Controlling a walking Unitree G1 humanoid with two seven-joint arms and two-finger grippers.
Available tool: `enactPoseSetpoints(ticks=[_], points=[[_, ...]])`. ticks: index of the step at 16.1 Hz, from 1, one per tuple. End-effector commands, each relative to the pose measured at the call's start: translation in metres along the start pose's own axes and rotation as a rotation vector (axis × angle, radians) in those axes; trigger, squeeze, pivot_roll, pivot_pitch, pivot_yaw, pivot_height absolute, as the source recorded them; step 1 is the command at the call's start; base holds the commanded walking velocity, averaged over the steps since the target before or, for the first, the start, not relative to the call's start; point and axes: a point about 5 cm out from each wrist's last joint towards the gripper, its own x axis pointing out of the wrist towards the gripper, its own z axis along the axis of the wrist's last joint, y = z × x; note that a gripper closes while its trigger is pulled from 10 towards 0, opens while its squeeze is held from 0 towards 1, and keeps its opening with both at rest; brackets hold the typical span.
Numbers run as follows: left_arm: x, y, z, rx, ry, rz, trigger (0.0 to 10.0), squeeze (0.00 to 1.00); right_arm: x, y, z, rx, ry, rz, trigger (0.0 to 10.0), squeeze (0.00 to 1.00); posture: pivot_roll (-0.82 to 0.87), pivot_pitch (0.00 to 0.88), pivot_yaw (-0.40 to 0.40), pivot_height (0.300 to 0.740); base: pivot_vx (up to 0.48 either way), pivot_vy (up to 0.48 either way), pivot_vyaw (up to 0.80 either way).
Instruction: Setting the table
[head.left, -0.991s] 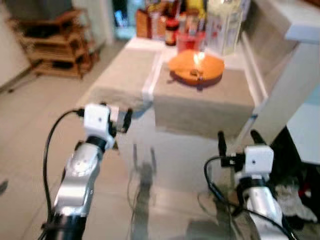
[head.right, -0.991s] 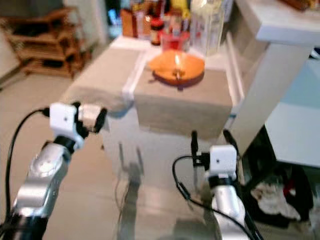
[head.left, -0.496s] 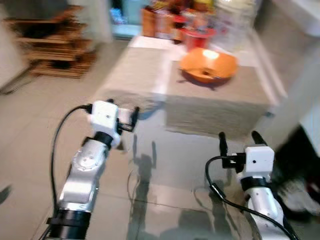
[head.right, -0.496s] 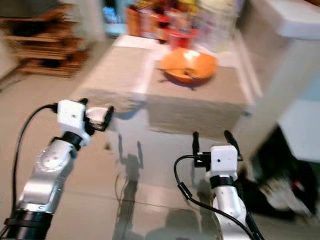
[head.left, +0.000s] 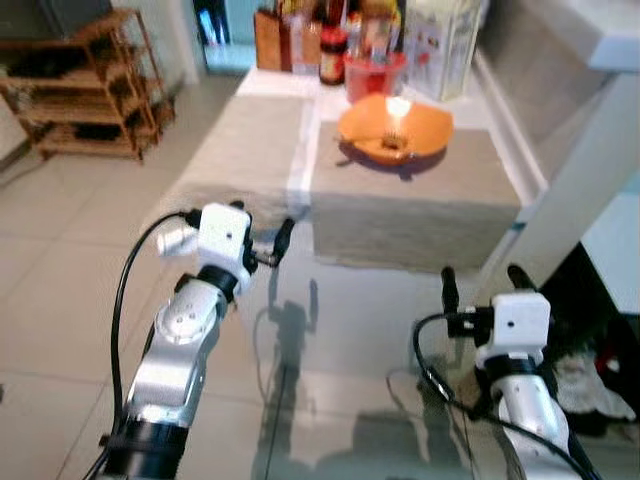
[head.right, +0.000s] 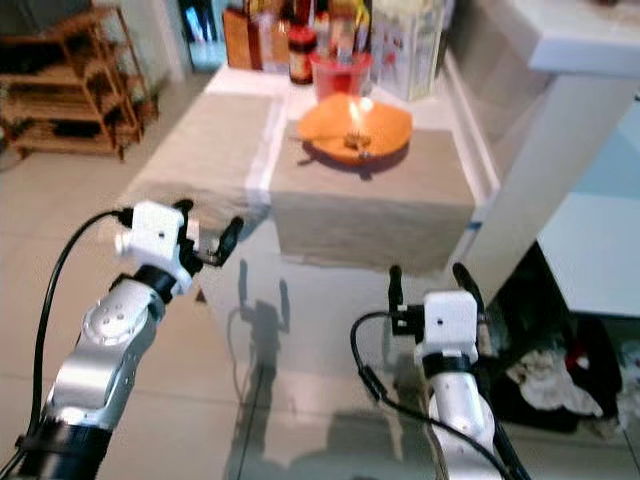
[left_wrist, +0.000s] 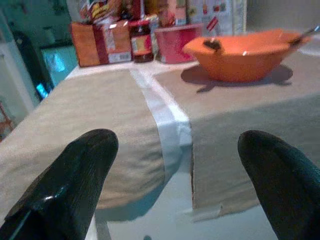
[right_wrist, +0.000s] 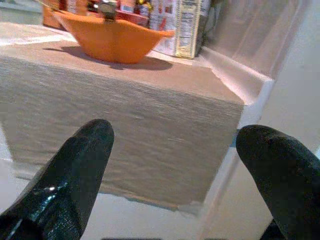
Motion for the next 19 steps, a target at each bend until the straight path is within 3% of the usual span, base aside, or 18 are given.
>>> enactPoseSetpoints(ticks=[1,5,14,16,19], points=[[0.002,-0.005,0.008,0.000,-0.040,-0.028,10.0,0.00,0.000,-0.003,-0.001,0.011,0.015,-0.013,10.0,0.00,-0.09,0.000,0.019,0.740,0.480,0.000,-0.80],[0.000,-0.004,0.004,0.010,-0.021,-0.016,10.0,0.00,0.000,-0.003,0.001,-0.003,-0.001,-0.005,10.0,0.00,-0.09,0.000,0.018,0.740,0.449,0.081,-0.55],[0.000,0.006,0.000,0.021,0.006,0.063,10.0,0.00,0.004,-0.002,0.005,-0.006,-0.016,0.005,10.0,0.00,-0.08,0.000,0.015,0.740,0.000,0.000,0.00],[0.003,0.015,0.015,-0.019,0.026,0.071,10.0,0.00,0.005,-0.011,0.027,-0.008,-0.060,-0.025,10.0,0.00,-0.08,0.000,0.014,0.740,0.000,0.000,0.00],[0.020,0.034,0.056,0.005,-0.003,0.048,10.0,0.00,0.013,-0.025,0.054,0.016,-0.116,-0.054,10.0,0.00,-0.08,0.000,0.024,0.740,0.000,0.000,0.00]])
